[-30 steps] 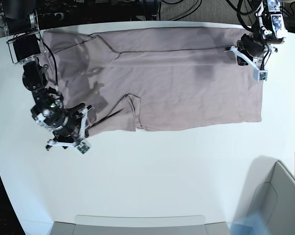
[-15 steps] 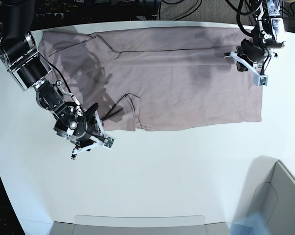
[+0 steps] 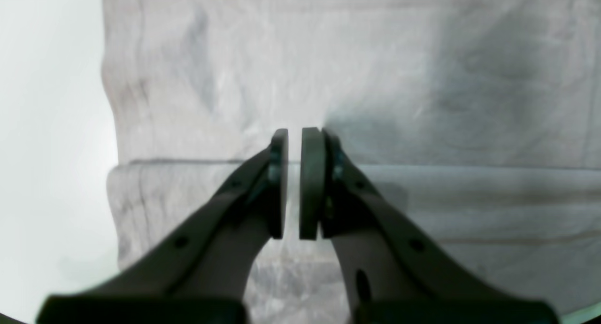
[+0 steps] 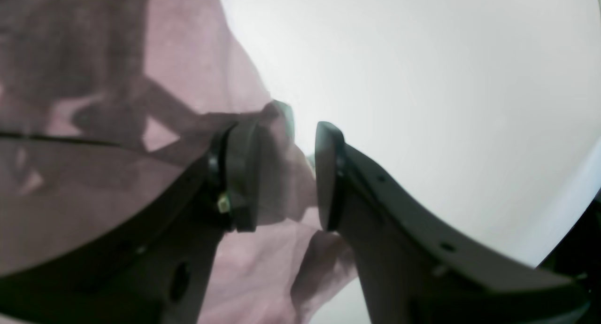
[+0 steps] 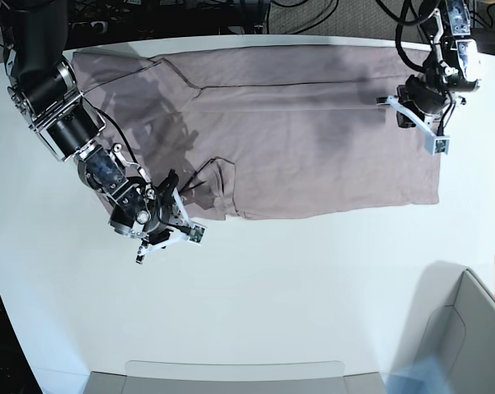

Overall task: Fold the T-shirt properly
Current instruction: 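Move the right gripper to the hem corner and grasp it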

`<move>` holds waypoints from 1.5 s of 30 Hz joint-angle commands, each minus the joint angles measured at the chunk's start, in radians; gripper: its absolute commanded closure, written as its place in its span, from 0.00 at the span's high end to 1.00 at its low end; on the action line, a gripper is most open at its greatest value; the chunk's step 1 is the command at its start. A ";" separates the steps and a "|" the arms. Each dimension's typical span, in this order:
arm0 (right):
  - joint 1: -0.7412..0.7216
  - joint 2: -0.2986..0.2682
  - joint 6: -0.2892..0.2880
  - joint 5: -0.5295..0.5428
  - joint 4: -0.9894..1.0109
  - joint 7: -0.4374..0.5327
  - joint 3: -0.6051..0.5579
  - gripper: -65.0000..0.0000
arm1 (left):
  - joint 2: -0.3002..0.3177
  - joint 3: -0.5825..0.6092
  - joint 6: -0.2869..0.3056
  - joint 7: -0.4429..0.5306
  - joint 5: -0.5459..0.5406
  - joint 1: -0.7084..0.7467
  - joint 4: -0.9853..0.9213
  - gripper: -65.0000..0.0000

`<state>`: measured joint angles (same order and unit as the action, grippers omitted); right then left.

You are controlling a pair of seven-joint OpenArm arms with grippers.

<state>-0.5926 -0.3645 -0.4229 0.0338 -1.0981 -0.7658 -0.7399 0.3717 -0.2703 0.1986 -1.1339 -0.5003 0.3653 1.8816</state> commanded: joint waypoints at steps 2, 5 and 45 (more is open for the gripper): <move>-0.036 0.006 0.005 0.002 -0.017 0.012 0.010 0.31 | 0.013 -0.005 -0.001 0.007 -0.007 -0.004 0.016 0.10; -0.033 0.006 0.003 0.002 -0.018 0.010 0.009 0.31 | 0.013 -0.005 -0.001 0.007 -0.007 -0.004 0.016 0.10; 0.173 -0.043 -0.090 0.002 -0.394 -0.085 0.296 0.00 | -0.023 -0.010 -0.003 0.007 -0.002 -0.024 0.016 0.10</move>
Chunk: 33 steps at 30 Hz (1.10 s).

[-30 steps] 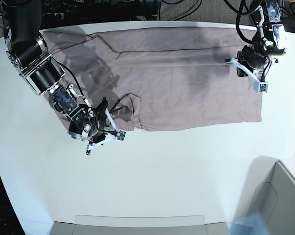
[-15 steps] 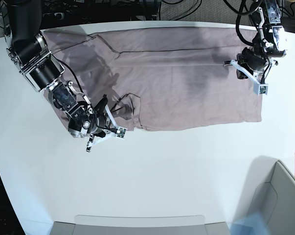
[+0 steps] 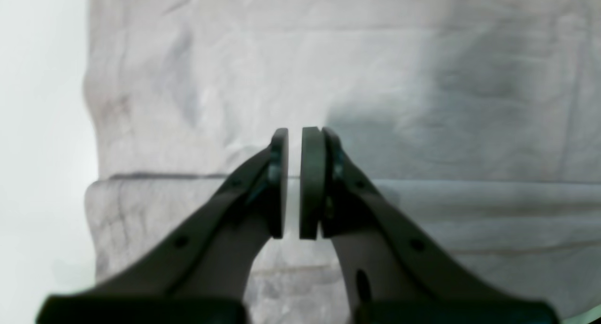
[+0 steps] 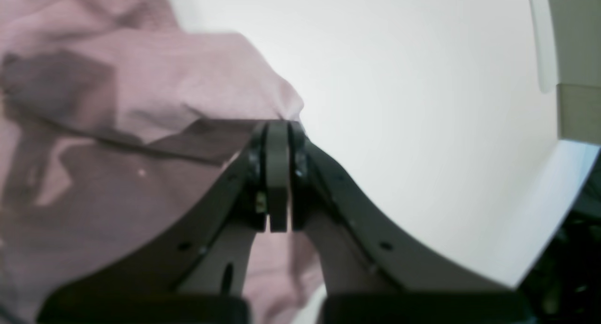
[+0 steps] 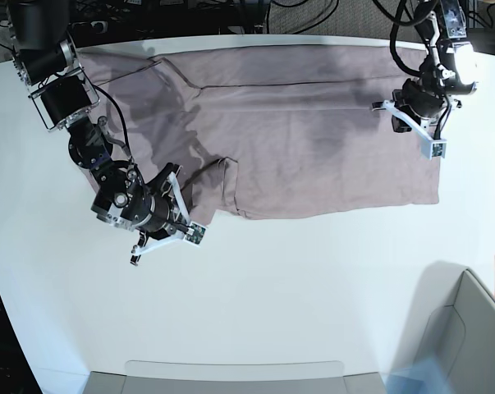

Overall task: Fold the T-shirt properly
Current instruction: 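Move the right gripper to the hem corner and grasp it, then move the left gripper to the hem corner near it and grasp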

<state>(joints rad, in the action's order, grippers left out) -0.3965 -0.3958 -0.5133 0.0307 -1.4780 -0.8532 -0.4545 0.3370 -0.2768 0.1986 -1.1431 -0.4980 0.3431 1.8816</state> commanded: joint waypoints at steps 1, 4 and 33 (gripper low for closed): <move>-0.012 -0.012 0.000 0.005 -0.023 0.002 0.027 0.00 | 0.012 0.000 -0.003 0.016 -0.004 -0.002 0.016 0.10; 0.018 -0.009 0.000 0.005 -0.045 0.002 0.076 0.00 | 0.012 0.001 -0.003 0.016 -0.004 -0.002 0.016 0.10; 0.253 -0.002 0.000 0.005 -0.186 -0.004 0.260 0.00 | 0.285 0.202 0.000 0.177 -0.004 -0.623 -0.749 0.30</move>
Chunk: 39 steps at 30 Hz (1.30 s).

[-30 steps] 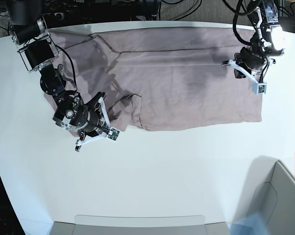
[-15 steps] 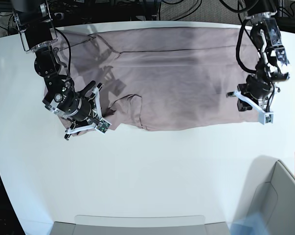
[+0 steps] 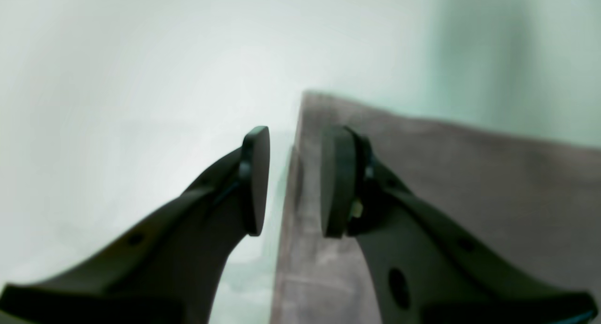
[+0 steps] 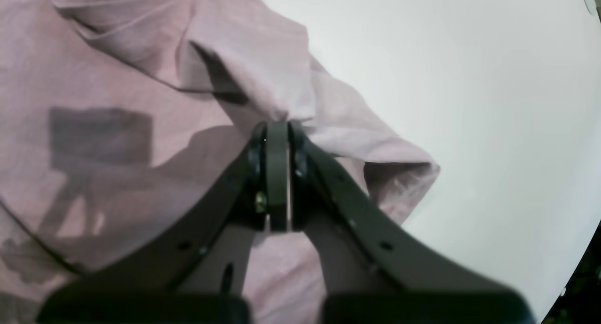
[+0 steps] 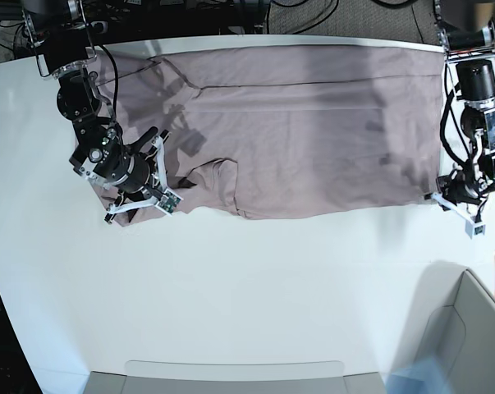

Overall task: Fold the T-shirt properly
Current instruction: 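Move the left gripper to the hem corner near it and grasp, then lift the hem with both grippers and fold it toward the collar edge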

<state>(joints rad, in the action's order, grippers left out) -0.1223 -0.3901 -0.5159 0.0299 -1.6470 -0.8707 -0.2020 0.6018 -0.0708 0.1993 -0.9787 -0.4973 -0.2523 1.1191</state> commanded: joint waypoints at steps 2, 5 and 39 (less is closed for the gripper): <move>-0.023 -0.008 0.003 0.006 -0.014 0.014 0.008 0.00 | 0.030 0.026 -0.001 0.048 -0.010 -0.028 -0.035 0.30; -0.024 -0.008 0.003 0.006 -0.012 0.014 0.008 0.00 | 0.031 0.029 0.002 0.074 -0.010 -0.029 -0.075 0.30; -0.029 0.072 0.006 0.008 -0.020 0.018 0.109 0.00 | -0.036 -0.014 0.210 0.063 -0.013 -0.038 -0.132 0.00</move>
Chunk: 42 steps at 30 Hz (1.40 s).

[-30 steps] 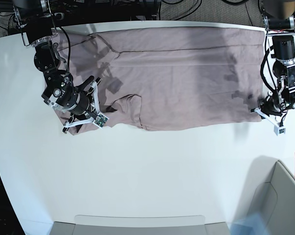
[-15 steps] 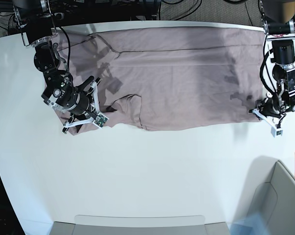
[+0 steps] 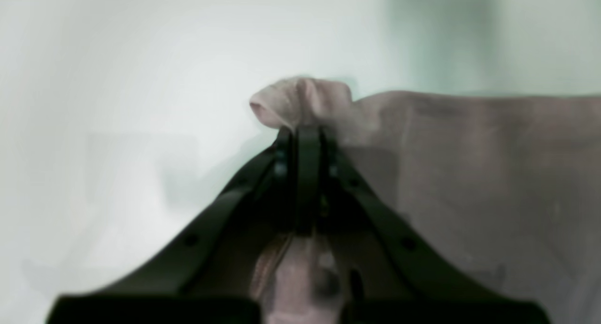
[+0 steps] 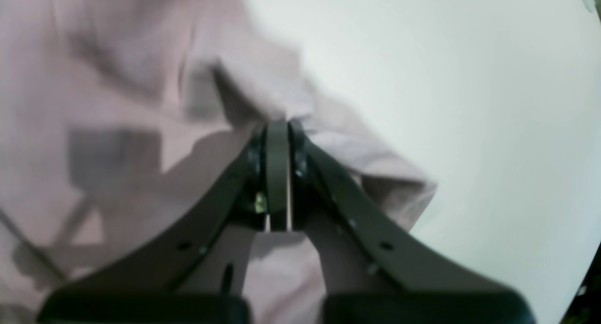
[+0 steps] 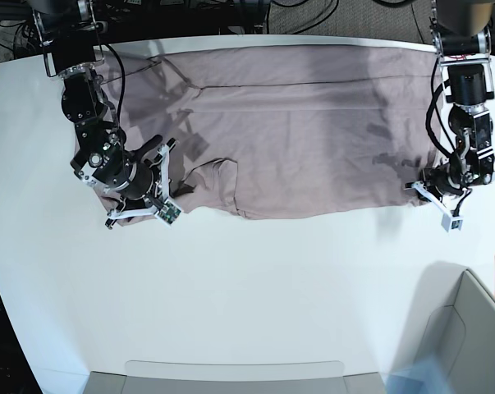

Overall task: Fold the T-shirt properly
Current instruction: 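Lift the hem with both grippers and fold it toward the collar edge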

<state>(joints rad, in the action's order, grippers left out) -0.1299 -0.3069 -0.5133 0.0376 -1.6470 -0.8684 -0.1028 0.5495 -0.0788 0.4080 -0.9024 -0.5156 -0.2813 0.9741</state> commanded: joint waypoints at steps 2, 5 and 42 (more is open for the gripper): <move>-0.021 0.002 0.003 0.000 -0.040 0.011 0.047 0.00 | 0.013 -0.094 0.001 -0.017 0.005 0.026 0.073 0.00; -0.012 -0.001 0.003 0.000 -0.074 0.010 0.048 0.00 | 0.008 -0.186 0.001 -0.025 0.005 0.078 0.170 0.00; 0.174 0.104 0.011 0.451 -0.212 -0.045 0.357 0.31 | -0.064 -0.313 0.002 -0.108 0.005 0.377 0.615 0.00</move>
<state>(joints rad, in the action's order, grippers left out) 0.0555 -0.1955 -0.5091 0.4797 -1.8523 -0.9279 0.2451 0.4652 -0.3882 0.4126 -1.0245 -0.5007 0.1036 1.5734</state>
